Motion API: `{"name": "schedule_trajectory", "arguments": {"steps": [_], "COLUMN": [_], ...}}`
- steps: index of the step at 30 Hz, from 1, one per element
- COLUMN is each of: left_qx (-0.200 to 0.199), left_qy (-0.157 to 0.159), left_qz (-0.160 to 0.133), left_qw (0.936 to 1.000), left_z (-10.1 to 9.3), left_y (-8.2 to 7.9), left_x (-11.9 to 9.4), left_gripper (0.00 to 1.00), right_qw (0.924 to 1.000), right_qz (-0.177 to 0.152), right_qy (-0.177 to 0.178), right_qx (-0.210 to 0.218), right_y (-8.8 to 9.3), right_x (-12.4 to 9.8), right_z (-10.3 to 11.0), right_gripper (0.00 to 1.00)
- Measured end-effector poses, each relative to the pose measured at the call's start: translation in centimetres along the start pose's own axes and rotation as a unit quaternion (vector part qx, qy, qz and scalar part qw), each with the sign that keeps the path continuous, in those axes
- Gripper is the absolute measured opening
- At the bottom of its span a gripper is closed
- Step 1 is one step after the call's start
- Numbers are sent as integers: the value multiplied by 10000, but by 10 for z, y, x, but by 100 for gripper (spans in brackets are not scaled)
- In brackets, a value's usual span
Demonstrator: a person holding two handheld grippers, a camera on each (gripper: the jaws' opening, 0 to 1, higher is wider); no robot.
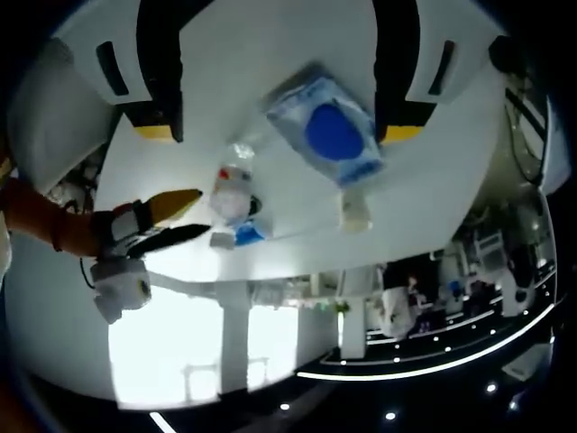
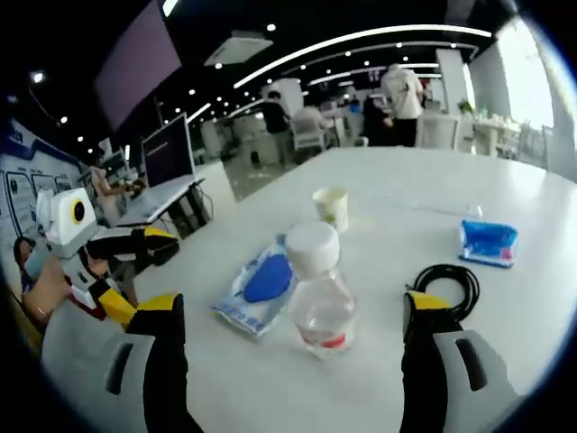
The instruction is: Arrange the tabletop items into an orderly group along one side of the table until the central work area is clear of visible clutter.
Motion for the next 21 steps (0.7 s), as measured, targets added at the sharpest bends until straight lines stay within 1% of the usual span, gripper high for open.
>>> {"name": "schedule_trajectory", "arguments": {"steps": [5, 7, 10, 15, 19, 21], "left_qx": [-63, -65, -58, -99, -57, -72], "left_qy": [57, 69, 97, 184, 262, 347], "left_qz": [-39, -38, -78, -106, -180, -210], "left_qw": [10000, 9999, 9999, 9997, 9995, 9992], "left_z": [-1, -1, -2, -2, -3, -4], "left_y": [0, 0, -2, -3, -5, -6], "left_x": [0, 1, 1, 3, 5, 6], "left_gripper": [85, 85, 85, 85, 85, 85], "right_qw": [10000, 9998, 9981, 9964, 9957, 9955], "right_qz": [-28, -141, -532, -767, -833, -869], "right_qy": [-57, -116, -255, -370, -378, -362], "right_qx": [-47, -54, 166, 16, -134, -118], "right_y": [2, 3, 0, -5, -5, -3], "right_x": [-12, -18, -30, -47, -56, -58], "right_z": [-1, 0, 2, 5, 8, 7], "right_gripper": [100, 100, 100, 100, 100, 100]}}
Point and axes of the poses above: the point that each gripper's makers call its tool centre point, and the gripper's own axes: x roughly forward along the fingers, z roughly to its left, y roughly out of its underside, the point moved 9 cm from there along -x, roughly backward along the fingers, and after that the axes turned 3 degrees about z, right-handed, at the moved point
